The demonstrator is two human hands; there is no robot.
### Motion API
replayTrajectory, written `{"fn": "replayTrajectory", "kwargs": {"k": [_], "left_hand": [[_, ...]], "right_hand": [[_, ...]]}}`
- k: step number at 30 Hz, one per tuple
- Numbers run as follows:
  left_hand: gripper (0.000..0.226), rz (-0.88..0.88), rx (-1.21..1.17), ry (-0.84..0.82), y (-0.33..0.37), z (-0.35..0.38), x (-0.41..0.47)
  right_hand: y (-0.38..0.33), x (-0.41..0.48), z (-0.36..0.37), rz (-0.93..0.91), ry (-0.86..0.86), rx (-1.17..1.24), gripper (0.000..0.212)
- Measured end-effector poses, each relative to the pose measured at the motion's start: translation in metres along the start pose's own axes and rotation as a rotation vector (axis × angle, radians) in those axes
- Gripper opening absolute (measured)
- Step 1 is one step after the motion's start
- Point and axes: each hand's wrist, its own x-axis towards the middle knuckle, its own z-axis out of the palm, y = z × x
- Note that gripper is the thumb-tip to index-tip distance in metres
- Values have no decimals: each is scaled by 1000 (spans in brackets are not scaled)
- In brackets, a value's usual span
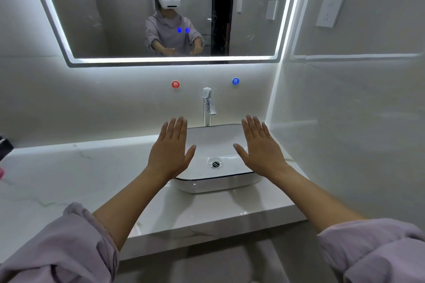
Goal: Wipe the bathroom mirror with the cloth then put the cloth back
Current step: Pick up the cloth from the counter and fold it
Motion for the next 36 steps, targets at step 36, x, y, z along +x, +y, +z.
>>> {"fn": "replayTrajectory", "kwargs": {"k": [36], "left_hand": [[73, -238, 25, -85, 57, 128, 242]], "right_hand": [[184, 230, 123, -202, -67, 133, 74]]}}
